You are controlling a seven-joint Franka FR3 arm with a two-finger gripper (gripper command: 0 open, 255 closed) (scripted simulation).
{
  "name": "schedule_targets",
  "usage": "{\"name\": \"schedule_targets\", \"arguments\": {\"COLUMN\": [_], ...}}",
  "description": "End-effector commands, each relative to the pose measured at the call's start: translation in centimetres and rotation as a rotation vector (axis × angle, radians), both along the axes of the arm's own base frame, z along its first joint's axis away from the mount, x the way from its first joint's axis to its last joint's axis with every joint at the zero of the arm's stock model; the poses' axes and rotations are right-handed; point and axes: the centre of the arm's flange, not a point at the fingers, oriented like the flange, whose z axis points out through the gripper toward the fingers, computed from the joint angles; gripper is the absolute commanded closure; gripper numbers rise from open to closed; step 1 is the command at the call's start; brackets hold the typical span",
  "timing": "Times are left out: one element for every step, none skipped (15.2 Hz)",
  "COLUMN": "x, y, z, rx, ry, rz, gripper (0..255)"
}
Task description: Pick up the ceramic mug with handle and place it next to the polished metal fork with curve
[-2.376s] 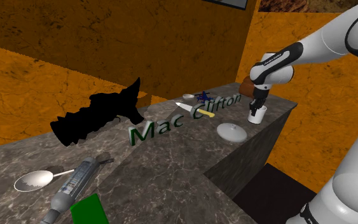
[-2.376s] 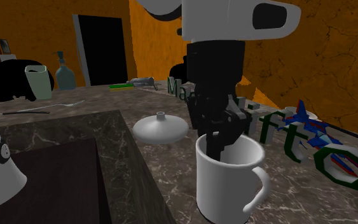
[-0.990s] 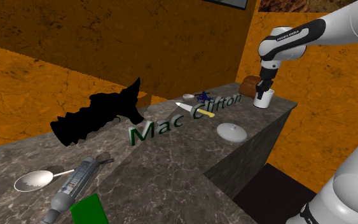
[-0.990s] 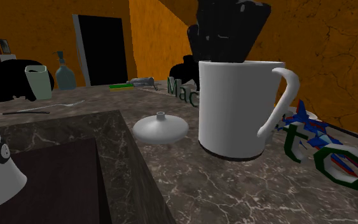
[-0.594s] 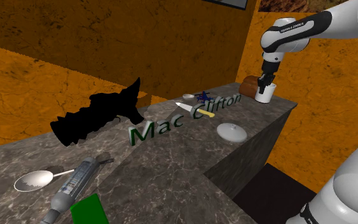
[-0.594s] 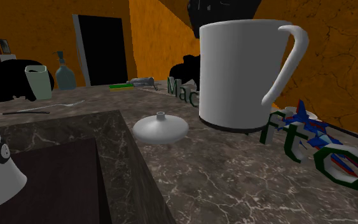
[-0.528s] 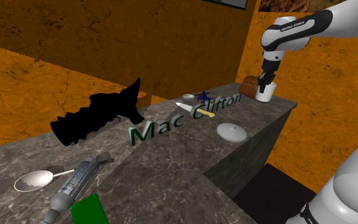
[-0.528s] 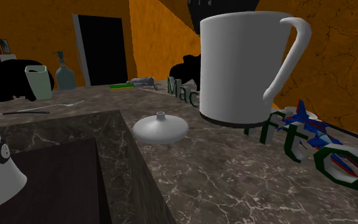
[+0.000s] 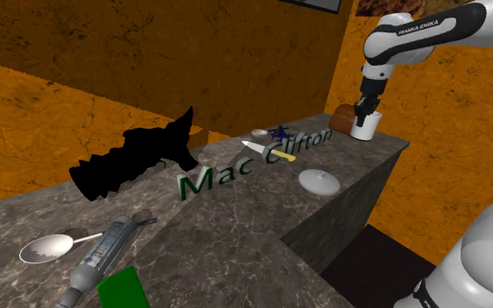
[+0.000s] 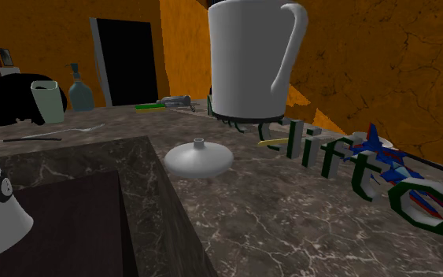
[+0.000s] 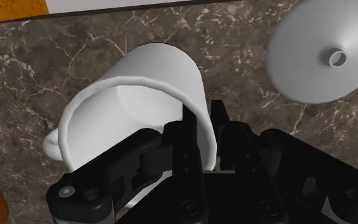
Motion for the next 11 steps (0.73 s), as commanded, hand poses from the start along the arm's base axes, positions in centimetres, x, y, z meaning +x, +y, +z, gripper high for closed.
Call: {"name": "schedule_targets", "arguments": {"x": [-1.0,-1.4,-1.8,-2.2,-2.6,-3.0,-3.4,-3.8,-4.2,-4.6,-5.0], "y": [2.5,3.8,5.1,6.3,7.6,8.8,10.1,11.4,12.6,13.9,15.1], "z": [0.0,0.0,0.0,0.0,0.0,0.0,0.0,0.0,0.0,0.0,0.0], "rx": [-0.001,-0.001,-0.001,-0.001,-0.001,-0.001,-0.001,-0.001,-0.001,-0.001,-0.001], "ry": [-0.001,-0.001,-0.001,-0.001,-0.001,-0.001,-0.001,-0.001,-0.001,-0.001,-0.001], "rz": [-0.001,-0.001,-0.001,-0.001,-0.001,-0.001,-0.001,-0.001,-0.001,-0.001,-0.001], "gripper": [255,255,255,255,255,255,255,255,255,255,255]}}
